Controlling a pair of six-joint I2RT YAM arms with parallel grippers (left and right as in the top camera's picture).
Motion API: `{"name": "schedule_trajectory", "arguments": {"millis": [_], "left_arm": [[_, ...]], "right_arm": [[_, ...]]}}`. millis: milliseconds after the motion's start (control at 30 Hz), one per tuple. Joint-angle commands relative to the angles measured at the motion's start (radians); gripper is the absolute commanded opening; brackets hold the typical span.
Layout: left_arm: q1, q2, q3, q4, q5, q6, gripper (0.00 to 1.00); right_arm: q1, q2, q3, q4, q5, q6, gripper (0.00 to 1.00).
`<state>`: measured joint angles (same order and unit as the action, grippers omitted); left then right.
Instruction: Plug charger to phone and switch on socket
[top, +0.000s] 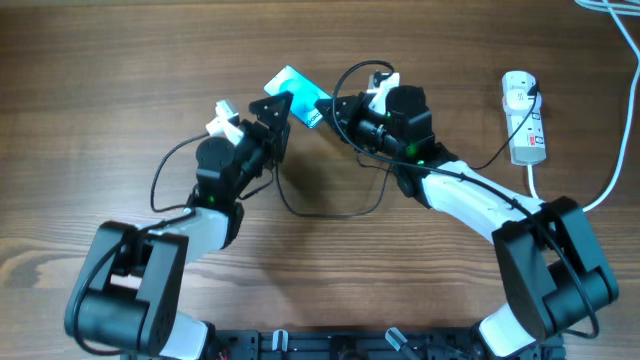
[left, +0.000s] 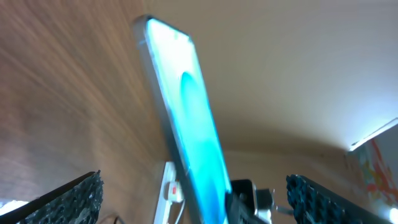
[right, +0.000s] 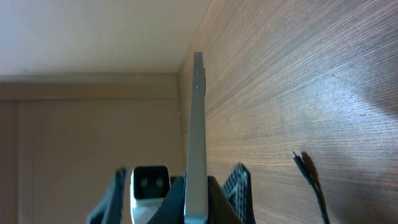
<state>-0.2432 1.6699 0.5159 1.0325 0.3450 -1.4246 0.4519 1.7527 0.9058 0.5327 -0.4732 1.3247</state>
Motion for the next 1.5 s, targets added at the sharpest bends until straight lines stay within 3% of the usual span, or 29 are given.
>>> {"name": "schedule_trajectory", "arguments": {"millis": [0,467,967,1067,1467], "left_arm": [[-0.001,0.03,0.066,0.005,0.006,-0.009,1.0],[-0.001,0.033,0.146,0.011,0.053,-0.008,1.0],[-0.001,0.033,0.146,0.086,0.054,-0.027,0.91],[-0.001,0.033,0.146,0.087,0.055,-0.028,0.87],[-0.001,0.033,0.146,0.087,0.047,-0.088,0.52]], "right_arm": [[0.003,0.009,0.016,0.029,-0.034,0.011,0.04],[0.003,0.009,0.016,0.032,-0.096,-0.015,0.04],[0.003,0.009,0.016,0.079,-0.173,-0.042,0.04],[0.003,0.009,0.016,0.079,-0.172,-0.042,0.04],[0.003,0.009,0.016,0.031,-0.173,-0.118,0.04]]}}
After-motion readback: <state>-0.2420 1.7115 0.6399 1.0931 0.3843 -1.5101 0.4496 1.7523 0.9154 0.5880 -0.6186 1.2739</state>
